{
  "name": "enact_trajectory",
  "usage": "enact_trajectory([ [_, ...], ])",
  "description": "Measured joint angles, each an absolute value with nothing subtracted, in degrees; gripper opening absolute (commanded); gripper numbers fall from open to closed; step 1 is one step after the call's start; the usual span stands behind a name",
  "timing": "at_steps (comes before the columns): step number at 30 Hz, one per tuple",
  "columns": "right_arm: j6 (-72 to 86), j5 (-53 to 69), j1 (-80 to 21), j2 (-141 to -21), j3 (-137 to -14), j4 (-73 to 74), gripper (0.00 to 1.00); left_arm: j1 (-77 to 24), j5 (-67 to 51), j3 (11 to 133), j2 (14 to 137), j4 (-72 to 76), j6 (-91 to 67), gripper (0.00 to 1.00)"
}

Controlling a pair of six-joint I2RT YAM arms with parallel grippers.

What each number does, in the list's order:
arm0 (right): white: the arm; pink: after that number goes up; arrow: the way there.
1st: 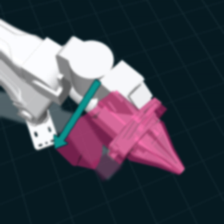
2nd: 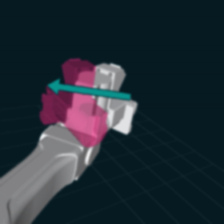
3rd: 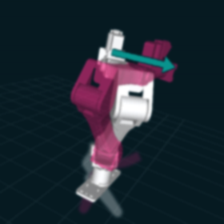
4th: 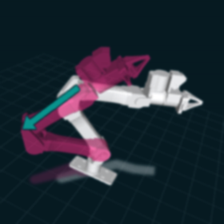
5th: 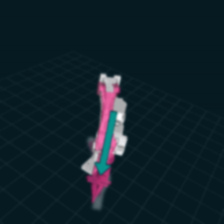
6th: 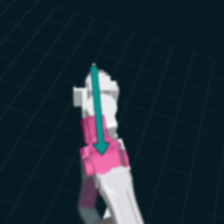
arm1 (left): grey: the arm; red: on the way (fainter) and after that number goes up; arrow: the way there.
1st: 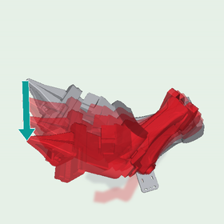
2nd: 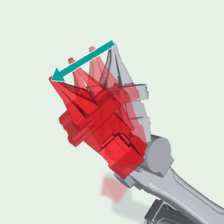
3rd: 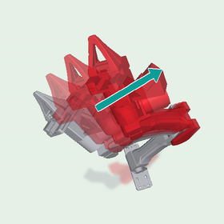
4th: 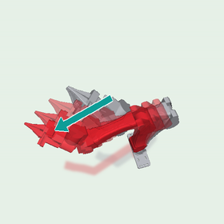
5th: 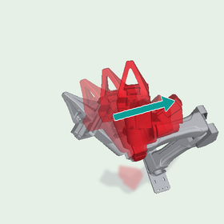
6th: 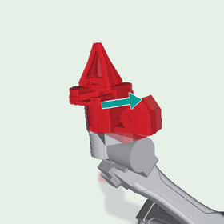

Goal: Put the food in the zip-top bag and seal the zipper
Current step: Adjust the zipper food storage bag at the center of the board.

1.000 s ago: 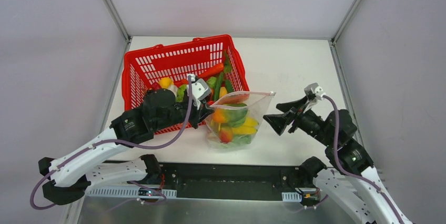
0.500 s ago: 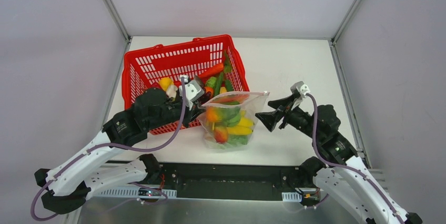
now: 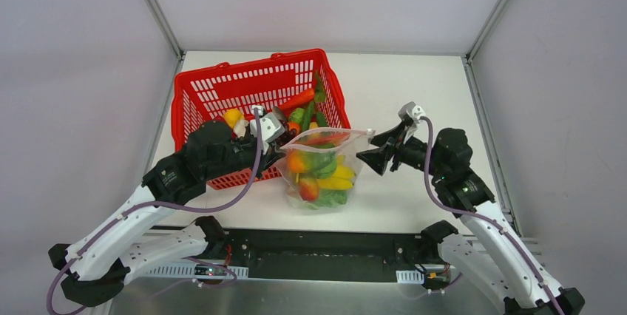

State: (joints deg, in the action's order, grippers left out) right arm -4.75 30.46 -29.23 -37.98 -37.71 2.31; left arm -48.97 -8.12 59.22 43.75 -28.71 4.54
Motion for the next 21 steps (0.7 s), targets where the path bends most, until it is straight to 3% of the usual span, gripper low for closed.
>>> enact_trajectory([
  [8, -1.93, 49.95, -15.03, -41.12, -37.80, -4.40, 0.56, -47.11, -10.28, 59.22, 43.64, -29.26, 5.30, 0.00],
  [21, -2.55, 65.10, -12.73, -48.99, -38.06, -11.46, 0.43, -46.37, -13.13, 59.44, 43.66, -29.74, 5.39, 0.00],
])
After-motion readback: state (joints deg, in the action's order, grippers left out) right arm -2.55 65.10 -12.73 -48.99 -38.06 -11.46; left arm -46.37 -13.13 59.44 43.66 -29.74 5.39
